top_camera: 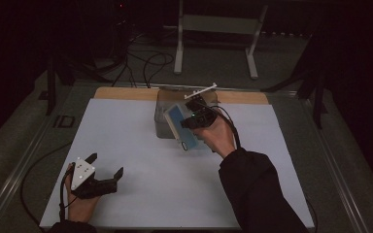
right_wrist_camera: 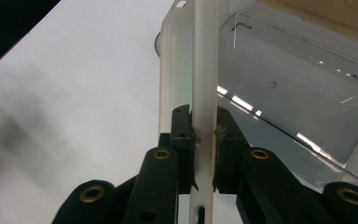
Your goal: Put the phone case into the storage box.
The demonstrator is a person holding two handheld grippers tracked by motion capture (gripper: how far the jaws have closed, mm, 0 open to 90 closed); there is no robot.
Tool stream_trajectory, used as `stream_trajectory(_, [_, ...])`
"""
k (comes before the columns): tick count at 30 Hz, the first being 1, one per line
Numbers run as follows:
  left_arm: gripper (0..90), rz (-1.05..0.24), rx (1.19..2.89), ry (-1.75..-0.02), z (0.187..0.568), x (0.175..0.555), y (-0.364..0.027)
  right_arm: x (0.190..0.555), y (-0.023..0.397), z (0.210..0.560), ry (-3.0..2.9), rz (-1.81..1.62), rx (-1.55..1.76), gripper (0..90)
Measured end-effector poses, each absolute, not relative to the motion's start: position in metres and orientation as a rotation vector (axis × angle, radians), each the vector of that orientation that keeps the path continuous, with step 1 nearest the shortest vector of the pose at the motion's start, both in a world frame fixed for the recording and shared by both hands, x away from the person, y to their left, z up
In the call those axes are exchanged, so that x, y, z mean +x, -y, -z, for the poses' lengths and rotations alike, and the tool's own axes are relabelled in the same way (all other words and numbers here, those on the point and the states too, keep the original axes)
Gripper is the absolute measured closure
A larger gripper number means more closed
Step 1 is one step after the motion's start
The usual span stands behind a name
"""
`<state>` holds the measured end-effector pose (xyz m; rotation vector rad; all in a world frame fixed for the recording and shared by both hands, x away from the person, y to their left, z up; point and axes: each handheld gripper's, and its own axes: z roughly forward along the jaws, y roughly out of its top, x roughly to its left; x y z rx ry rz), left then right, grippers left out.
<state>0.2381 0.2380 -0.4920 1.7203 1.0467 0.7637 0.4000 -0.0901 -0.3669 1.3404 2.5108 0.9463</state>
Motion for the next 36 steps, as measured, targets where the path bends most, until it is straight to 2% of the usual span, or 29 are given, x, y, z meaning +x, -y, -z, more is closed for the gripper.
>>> stream_trajectory(36, [0.1, -0.767, 1.722, -1.043, 0.492, 0.238, -0.237, 0.415, 0.097, 0.356, -2.452, -0.934, 1.381, 81.8])
